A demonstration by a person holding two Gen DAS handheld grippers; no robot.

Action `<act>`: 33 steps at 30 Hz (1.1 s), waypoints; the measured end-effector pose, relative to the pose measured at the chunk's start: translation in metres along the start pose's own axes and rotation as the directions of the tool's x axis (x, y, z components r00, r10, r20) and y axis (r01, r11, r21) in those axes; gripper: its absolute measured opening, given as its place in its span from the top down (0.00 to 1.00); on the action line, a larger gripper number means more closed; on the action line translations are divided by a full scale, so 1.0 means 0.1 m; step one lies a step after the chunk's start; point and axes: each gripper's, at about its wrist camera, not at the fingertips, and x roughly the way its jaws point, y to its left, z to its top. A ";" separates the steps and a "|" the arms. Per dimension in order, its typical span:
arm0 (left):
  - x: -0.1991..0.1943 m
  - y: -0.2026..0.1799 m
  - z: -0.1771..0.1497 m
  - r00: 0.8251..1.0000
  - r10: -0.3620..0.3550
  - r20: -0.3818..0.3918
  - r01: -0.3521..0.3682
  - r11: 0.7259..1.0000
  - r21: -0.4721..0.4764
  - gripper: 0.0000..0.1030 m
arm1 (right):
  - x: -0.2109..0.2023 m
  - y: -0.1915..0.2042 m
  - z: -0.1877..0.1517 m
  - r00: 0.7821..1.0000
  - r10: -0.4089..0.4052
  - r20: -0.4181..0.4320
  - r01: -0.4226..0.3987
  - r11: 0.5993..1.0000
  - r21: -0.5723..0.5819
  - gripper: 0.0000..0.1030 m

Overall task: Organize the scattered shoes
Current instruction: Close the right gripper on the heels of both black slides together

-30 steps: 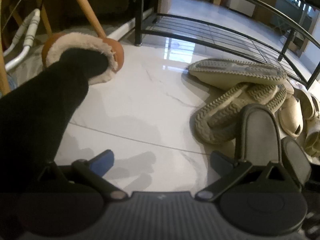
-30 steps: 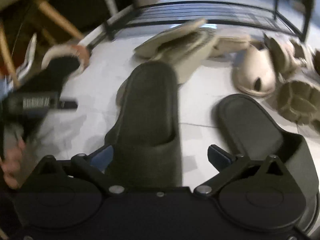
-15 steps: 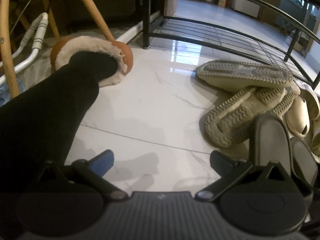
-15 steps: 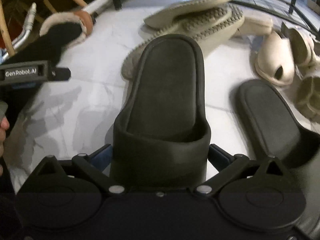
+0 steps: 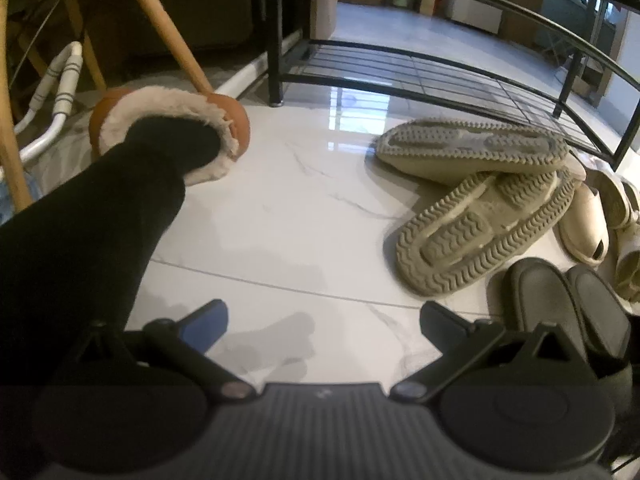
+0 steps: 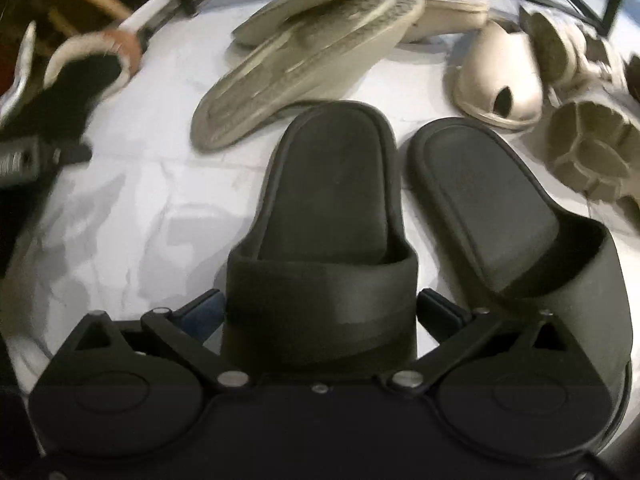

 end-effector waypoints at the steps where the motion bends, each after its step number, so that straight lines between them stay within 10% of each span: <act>1: 0.00 0.00 0.00 1.000 -0.006 -0.004 0.006 1.000 -0.005 0.01 | -0.07 -0.05 0.03 1.000 0.020 0.017 -0.021 1.000 0.022 0.00; 8: 0.03 -0.12 -0.04 0.988 -0.138 -0.075 0.139 0.990 0.016 0.01 | -0.82 -0.58 0.21 0.985 -0.171 0.027 0.173 0.980 -0.102 0.00; 13: 0.01 -0.23 -0.08 0.983 -0.170 -0.067 0.174 0.983 0.062 0.01 | -0.68 -0.74 -0.16 0.923 -0.371 -0.102 0.302 0.862 -0.406 0.00; 21: 0.14 -0.22 -0.09 0.986 -0.127 -0.105 0.132 0.990 0.046 0.01 | -0.20 -0.88 -0.19 0.960 -0.257 -0.110 0.185 0.879 -0.439 0.00; 33: 0.18 -0.20 -0.08 0.983 -0.129 -0.129 0.134 0.990 0.031 0.01 | -0.14 -0.50 -0.18 0.950 -0.202 -0.238 0.121 0.942 -0.314 0.00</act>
